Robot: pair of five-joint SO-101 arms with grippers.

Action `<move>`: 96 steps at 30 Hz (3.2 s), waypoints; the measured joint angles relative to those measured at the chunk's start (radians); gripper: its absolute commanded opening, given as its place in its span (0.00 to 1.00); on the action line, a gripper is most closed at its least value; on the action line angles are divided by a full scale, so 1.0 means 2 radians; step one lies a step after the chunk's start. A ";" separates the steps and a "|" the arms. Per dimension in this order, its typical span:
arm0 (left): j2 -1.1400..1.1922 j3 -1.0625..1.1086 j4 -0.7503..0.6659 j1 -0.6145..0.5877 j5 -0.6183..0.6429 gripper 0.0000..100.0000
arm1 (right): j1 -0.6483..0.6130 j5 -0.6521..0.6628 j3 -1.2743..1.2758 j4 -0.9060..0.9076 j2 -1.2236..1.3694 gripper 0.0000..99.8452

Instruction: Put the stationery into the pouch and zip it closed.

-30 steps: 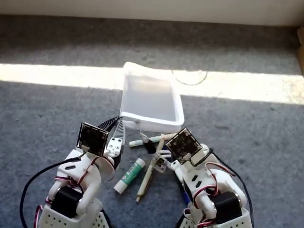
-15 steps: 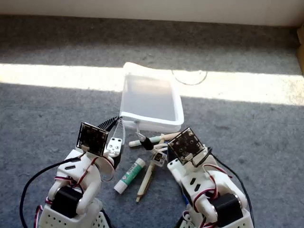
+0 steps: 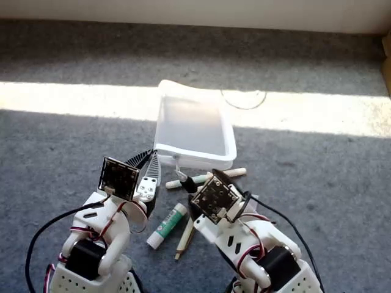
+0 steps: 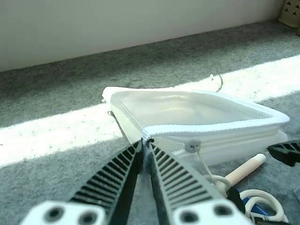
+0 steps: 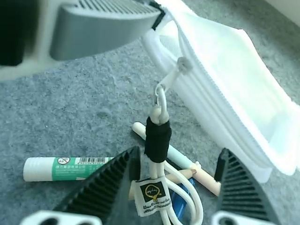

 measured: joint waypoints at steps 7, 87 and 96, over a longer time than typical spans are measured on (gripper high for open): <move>0.000 0.000 0.000 -0.003 0.000 0.02 | -0.003 -0.002 0.005 -0.021 0.000 0.25; 0.000 0.000 0.000 -0.001 0.000 0.02 | 0.092 0.031 -0.078 0.058 0.064 0.01; 0.000 0.000 0.000 0.000 0.000 0.02 | 0.121 0.035 -0.078 0.058 0.063 0.09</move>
